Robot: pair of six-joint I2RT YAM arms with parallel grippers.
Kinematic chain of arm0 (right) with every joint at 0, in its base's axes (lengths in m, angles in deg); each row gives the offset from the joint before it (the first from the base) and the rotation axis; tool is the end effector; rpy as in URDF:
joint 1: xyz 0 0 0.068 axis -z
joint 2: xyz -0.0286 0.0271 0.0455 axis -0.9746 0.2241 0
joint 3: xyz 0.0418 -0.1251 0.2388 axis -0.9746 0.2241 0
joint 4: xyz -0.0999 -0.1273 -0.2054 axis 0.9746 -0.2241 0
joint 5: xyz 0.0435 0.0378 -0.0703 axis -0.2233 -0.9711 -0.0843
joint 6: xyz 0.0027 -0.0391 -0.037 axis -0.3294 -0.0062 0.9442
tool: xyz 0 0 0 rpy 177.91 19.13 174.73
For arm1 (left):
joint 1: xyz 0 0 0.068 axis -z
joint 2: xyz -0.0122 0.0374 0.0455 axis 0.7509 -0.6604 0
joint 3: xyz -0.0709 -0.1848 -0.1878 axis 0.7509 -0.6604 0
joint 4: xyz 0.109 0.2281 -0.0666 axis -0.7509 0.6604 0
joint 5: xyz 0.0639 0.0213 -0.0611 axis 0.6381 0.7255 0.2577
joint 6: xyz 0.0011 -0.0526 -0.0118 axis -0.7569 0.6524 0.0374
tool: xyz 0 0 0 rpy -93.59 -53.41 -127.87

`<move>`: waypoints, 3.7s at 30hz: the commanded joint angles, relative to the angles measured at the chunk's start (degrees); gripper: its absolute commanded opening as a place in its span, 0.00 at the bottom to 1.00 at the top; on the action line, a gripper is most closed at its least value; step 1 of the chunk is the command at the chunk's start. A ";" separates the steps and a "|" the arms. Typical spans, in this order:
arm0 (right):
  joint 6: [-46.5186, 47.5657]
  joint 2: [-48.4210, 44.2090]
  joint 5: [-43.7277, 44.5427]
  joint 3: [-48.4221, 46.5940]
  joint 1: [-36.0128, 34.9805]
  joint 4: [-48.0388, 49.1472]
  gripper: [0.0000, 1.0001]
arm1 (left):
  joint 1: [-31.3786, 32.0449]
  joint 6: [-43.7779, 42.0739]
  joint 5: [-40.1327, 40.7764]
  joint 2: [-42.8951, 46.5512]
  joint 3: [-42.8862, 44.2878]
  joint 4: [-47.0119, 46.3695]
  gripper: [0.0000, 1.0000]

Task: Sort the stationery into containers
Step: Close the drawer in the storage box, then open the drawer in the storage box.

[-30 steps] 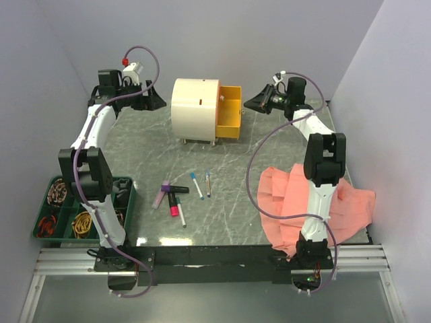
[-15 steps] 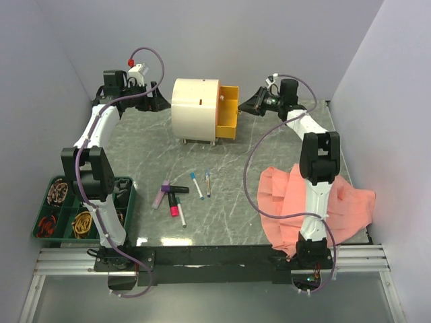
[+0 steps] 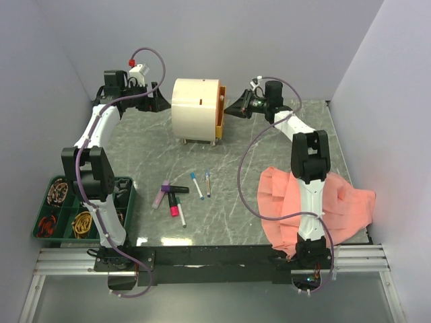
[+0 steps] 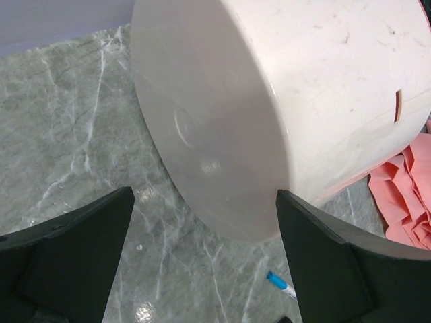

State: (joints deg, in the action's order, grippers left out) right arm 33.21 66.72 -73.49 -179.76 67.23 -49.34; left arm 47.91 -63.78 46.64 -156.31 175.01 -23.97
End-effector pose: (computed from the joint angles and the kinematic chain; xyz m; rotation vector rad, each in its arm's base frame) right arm 0.5164 0.1190 0.2223 -0.0147 2.1142 1.5619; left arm 0.4517 -0.0175 0.3209 0.3242 2.0548 -0.8021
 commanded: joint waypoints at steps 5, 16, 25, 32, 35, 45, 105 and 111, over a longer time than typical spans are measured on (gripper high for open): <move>-1.52 0.95 0.44 -3.71 -2.57 2.63 0.18 | 2.16 -1.81 -1.13 2.34 -0.58 -0.31 0.94; -0.03 -1.51 0.36 -2.04 -0.82 0.26 0.41 | 1.99 -3.21 3.70 3.05 -0.05 1.09 0.97; -11.78 -3.53 -8.78 3.32 5.52 15.63 0.58 | -1.88 -5.92 6.60 4.45 -0.84 2.76 0.99; -16.63 -2.66 -9.40 1.39 4.47 20.73 0.57 | -2.41 -7.35 7.92 5.25 -1.81 3.99 0.99; -16.99 -1.95 -9.31 0.16 3.94 21.00 0.57 | -2.41 -7.52 8.10 5.51 -2.07 4.26 0.99; -17.78 -0.99 -8.26 -3.00 2.79 20.65 0.58 | -2.32 -8.05 8.71 6.04 -3.04 4.35 0.99; -12.68 2.18 -7.11 -7.58 2.00 15.37 0.22 | -1.27 -8.75 9.77 3.58 -1.90 4.61 0.99; -10.66 -0.54 -8.08 -4.68 5.08 13.70 0.21 | -1.27 -8.31 9.51 3.66 -1.98 3.91 0.99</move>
State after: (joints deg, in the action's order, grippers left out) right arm 19.81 70.27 -80.77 -186.14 69.08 -35.22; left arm 46.51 -71.41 56.23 -153.45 170.92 -18.70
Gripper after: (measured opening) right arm 0.332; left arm 0.994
